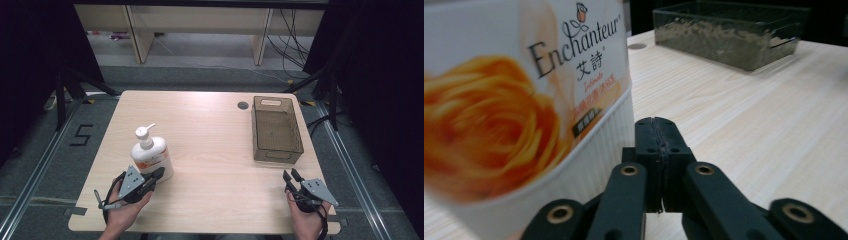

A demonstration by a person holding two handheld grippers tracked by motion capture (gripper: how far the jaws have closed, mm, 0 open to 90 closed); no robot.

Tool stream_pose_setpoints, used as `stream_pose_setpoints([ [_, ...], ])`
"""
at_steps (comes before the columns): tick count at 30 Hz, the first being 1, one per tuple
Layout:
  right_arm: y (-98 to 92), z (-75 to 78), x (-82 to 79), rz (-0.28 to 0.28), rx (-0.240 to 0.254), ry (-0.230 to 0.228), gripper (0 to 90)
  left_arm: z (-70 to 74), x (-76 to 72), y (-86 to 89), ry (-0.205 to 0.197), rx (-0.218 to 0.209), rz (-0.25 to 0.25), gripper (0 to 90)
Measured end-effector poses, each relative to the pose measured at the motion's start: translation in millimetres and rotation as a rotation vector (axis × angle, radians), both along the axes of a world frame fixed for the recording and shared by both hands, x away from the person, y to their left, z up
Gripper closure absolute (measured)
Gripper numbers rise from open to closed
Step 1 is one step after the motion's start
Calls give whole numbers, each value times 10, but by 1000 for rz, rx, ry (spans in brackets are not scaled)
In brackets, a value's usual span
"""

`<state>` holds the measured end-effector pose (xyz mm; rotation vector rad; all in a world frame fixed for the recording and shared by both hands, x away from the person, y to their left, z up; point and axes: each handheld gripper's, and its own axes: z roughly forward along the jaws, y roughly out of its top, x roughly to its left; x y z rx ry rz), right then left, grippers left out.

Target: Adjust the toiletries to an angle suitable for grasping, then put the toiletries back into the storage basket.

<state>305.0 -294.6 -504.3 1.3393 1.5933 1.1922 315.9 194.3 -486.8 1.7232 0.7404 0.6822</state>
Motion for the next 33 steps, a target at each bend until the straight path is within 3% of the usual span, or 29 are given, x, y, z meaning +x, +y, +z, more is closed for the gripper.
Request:
stream_pose_setpoints([
  [1,57,50,-3,36,-13,-26,629,-7,-43,47,-6,0,2,855],
  [3,223,128,-28,87,17,-54,587,-27,-125,161,-14,-9,10,816],
  [4,415,211,-59,140,39,-64,562,-44,-205,295,-7,-16,26,801],
  [5,415,211,-59,140,39,-64,562,-44,-205,295,-7,-16,26,796],
  [6,616,301,-65,210,38,-75,542,-59,-230,360,-10,-33,30,787],
  [7,616,301,-65,210,38,-75,542,-62,-264,435,-8,-35,42,787],
  [10,903,451,-43,286,17,-80,504,-88,-310,646,-12,-71,79,739],
  [11,992,489,-15,311,15,-96,492,-103,-302,709,-18,-81,93,707],
  [13,1150,559,27,342,17,-86,468,-140,-262,823,-3,-103,135,611],
  [14,1282,604,81,377,3,-103,438,-166,-216,872,-12,-104,147,490],
  [15,1282,604,81,377,3,-103,438,-166,-216,872,-12,-104,147,454],
  [16,1400,634,115,401,12,-99,418,-182,-187,889,-14,-103,158,401],
  [21,1520,652,136,407,9,-102,408,-294,-102,892,-4,-142,179,278],
  [23,1548,661,145,415,-10,-119,410,-346,-78,884,4,-139,169,256],
  [25,1607,671,147,435,7,-115,412,-381,-83,877,25,-141,174,242],
  [28,1702,711,170,457,5,-138,412,-382,-82,887,16,-137,177,235],
  [30,1879,767,179,498,38,-145,411,-384,-74,892,15,-143,178,229],
  [33,1998,821,200,516,29,-148,410,-390,-71,880,-10,-144,166,225],
])
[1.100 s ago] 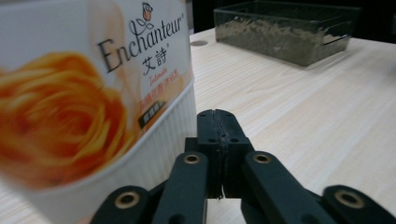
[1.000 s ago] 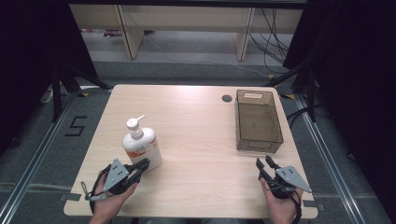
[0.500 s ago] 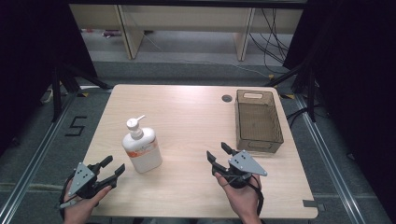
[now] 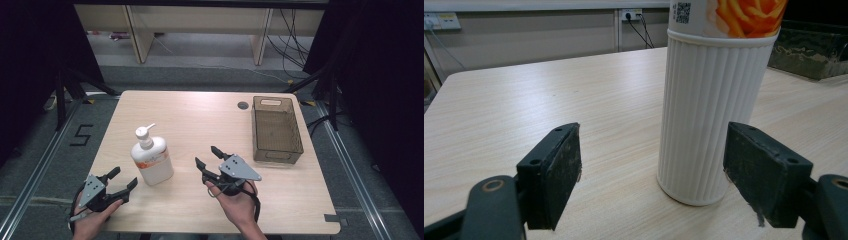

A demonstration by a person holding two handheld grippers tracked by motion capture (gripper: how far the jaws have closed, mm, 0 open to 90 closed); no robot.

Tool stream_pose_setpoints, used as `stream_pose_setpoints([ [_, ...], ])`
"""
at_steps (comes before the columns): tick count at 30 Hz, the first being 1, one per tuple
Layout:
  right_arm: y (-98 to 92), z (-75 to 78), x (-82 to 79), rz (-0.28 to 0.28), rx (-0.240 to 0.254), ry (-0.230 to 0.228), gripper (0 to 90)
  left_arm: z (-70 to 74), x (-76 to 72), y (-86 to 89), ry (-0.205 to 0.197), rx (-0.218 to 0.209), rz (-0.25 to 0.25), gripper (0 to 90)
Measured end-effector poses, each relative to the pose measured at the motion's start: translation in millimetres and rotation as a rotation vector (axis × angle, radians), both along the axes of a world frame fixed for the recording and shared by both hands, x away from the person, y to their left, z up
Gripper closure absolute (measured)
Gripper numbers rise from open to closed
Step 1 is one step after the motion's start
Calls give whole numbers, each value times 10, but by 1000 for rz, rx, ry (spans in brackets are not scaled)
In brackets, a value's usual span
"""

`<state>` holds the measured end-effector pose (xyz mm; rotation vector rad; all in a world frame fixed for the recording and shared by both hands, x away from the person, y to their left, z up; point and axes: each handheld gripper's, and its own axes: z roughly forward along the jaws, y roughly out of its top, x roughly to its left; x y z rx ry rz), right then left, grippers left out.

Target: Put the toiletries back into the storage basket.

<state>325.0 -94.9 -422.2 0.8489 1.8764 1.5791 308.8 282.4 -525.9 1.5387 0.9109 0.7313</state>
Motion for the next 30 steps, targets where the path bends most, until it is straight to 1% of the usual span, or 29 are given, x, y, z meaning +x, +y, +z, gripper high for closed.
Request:
stream_pose_setpoints([
  [1,52,12,15,13,5,1,410,0,0,0,0,0,0,223],
  [2,52,12,15,13,5,1,410,3,-12,4,8,-1,9,223],
  [3,144,44,46,26,1,-15,410,0,-7,7,4,-8,8,219],
  [4,144,44,46,26,1,-15,410,0,-7,7,4,-8,8,219],
  [5,219,64,61,41,16,-15,412,1,-16,5,7,-6,12,218],
  [6,219,64,61,41,16,-15,412,1,-16,5,7,-6,12,217],
  [7,292,85,83,31,1,-39,415,7,-15,-1,16,11,17,217],
  [8,292,85,83,31,1,-39,415,7,-15,-1,16,11,17,218],
  [9,377,102,88,35,4,-24,420,6,-8,-9,16,17,15,218],
  [10,377,102,88,35,4,-24,420,6,-8,-9,16,17,15,219],
  [11,470,118,104,41,9,-27,424,2,-3,-12,8,12,10,222],
  [12,470,118,104,41,9,-27,424,2,-3,-12,8,12,10,221],
  [13,515,127,122,46,2,-40,424,8,-19,-2,17,12,22,221],
  [14,580,134,149,48,5,-56,424,5,-20,2,16,3,24,220],
  [15,619,147,165,50,6,-63,424,6,-21,6,17,3,24,220],
  [16,650,161,162,45,15,-50,424,5,-23,4,16,3,25,219],
  [17,731,207,177,49,12,-56,425,7,-27,-4,13,13,20,218],
  [18,731,207,177,49,12,-56,425,7,-27,-4,13,13,20,217],
  [19,821,253,191,63,27,-60,425,5,-21,-9,6,14,14,217],
  [21,894,303,197,53,15,-67,424,7,-26,-6,12,14,19,217],
  [22,894,303,197,53,15,-67,424,7,-28,-3,15,13,22,217],
  [23,919,328,212,60,0,-74,423,7,-27,0,14,11,23,217],
  [24,961,343,213,66,9,-58,423,7,-26,2,15,12,23,216],
  [25,993,359,220,63,0,-56,423,7,-25,0,16,12,24,217],
  [27,1100,408,236,70,0,-63,420,7,-25,-5,18,16,23,218],
  [28,1100,408,236,70,0,-63,420,7,-25,-5,18,16,23,218],
  [29,1180,441,237,77,-5,-64,418,7,-26,-6,18,15,24,217],
  [30,1180,441,237,77,-5,-64,418,7,-26,-6,18,15,24,217],
])
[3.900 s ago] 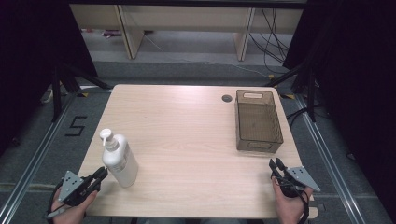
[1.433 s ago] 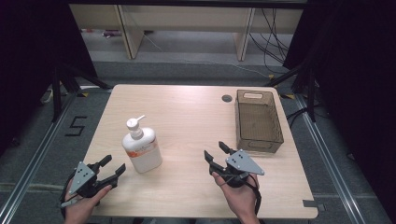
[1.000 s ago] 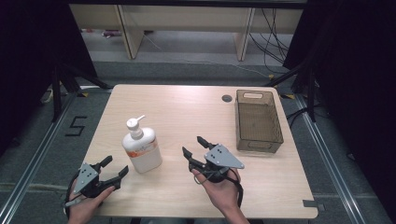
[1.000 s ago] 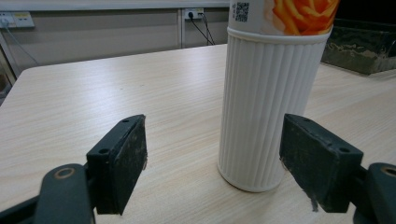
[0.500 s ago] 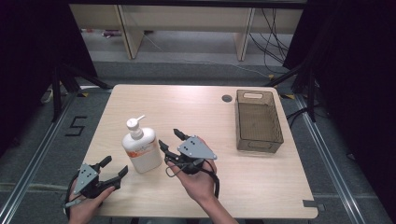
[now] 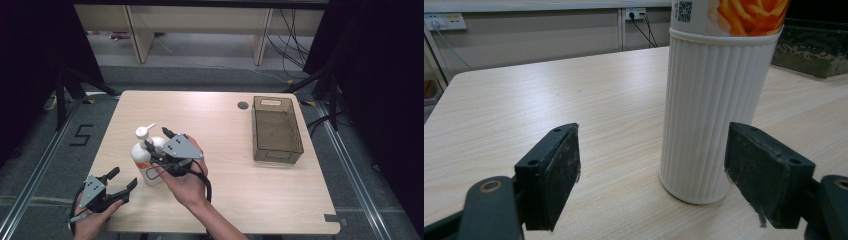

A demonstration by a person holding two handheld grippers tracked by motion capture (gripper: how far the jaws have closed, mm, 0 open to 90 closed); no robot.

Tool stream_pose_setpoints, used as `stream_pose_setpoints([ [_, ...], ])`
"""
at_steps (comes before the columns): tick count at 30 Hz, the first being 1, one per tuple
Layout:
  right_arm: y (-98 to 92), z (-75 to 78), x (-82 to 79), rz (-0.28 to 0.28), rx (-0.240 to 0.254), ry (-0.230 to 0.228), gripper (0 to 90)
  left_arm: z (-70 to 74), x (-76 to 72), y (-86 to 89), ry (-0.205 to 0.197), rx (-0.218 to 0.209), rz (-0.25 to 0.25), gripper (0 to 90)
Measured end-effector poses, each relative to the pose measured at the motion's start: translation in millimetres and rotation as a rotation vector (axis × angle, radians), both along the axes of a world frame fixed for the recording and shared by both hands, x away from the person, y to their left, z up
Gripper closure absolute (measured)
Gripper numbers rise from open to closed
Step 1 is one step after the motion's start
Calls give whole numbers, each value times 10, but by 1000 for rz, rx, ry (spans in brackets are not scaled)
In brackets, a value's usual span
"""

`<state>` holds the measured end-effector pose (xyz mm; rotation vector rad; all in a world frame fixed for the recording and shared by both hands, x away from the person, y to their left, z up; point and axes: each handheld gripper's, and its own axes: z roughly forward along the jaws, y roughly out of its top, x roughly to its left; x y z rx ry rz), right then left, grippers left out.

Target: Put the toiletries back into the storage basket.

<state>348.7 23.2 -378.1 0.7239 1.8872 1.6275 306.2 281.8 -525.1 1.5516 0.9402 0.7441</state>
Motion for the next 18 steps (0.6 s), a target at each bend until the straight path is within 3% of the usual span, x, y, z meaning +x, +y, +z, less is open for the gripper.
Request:
stream_pose_setpoints([
  [3,133,-28,13,-7,4,25,418,0,0,0,0,-1,1,217],
  [6,171,-33,23,-9,-12,15,420,-1,0,0,-1,-2,-1,217],
  [7,196,-34,4,-14,2,47,419,0,2,1,0,-2,-1,217],
  [9,231,-25,19,-14,-8,34,420,0,3,1,1,-1,-1,217],
  [10,264,-25,13,-22,5,51,421,0,2,1,1,-1,-2,217],
  [12,284,-20,43,-20,-16,25,424,0,2,0,1,1,-3,217],
  [18,378,-58,63,-36,-13,67,456,0,2,-1,1,-1,-3,218],
])
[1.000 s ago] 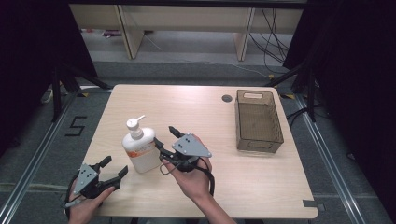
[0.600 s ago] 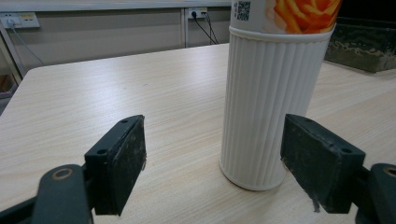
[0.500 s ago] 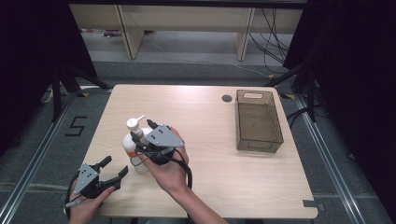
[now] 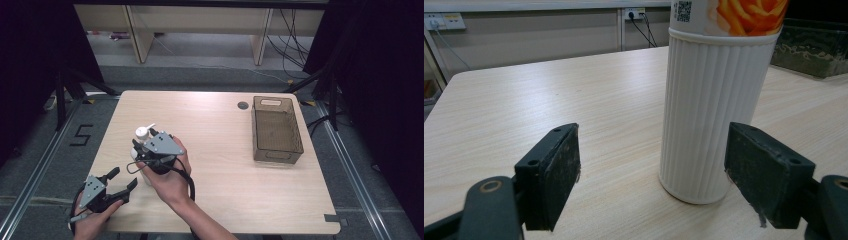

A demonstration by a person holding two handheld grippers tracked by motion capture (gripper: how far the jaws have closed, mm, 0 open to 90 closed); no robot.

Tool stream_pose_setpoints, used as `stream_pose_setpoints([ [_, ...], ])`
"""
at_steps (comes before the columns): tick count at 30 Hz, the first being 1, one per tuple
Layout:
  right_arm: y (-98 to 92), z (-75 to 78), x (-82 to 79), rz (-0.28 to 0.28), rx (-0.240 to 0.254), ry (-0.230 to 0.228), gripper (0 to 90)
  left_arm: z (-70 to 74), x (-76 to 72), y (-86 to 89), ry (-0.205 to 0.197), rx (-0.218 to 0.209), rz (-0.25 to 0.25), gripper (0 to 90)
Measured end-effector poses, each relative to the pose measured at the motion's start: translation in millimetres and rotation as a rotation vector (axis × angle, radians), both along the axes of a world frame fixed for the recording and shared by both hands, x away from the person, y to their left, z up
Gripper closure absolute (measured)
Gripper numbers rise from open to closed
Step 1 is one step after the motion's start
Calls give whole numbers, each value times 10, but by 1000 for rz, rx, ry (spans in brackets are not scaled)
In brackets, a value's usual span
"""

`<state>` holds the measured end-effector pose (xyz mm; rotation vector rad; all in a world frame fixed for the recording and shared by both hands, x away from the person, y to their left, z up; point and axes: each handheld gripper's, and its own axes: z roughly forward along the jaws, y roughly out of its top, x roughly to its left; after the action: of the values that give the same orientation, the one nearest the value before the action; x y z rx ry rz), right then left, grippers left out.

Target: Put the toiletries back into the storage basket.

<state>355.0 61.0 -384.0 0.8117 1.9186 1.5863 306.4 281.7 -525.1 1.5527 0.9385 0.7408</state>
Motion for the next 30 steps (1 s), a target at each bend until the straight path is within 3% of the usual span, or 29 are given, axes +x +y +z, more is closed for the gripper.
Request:
stream_pose_setpoints([
  [4,38,-16,23,-2,-21,1,469,0,0,0,0,1,0,217],
  [5,64,-28,24,1,2,12,474,0,2,0,-1,3,-2,217],
  [9,90,-22,30,-14,-11,27,498,0,3,0,0,3,-2,217],
  [18,114,-10,75,-25,-4,17,571,2,1,-3,1,7,-5,226],
  [19,123,-6,67,-29,5,44,585,2,0,-5,2,7,-5,226],
  [23,115,-4,97,-30,-4,18,627,2,3,-2,1,5,-6,228],
  [30,100,-5,79,-34,0,32,631,0,2,0,-2,0,-5,227],
])
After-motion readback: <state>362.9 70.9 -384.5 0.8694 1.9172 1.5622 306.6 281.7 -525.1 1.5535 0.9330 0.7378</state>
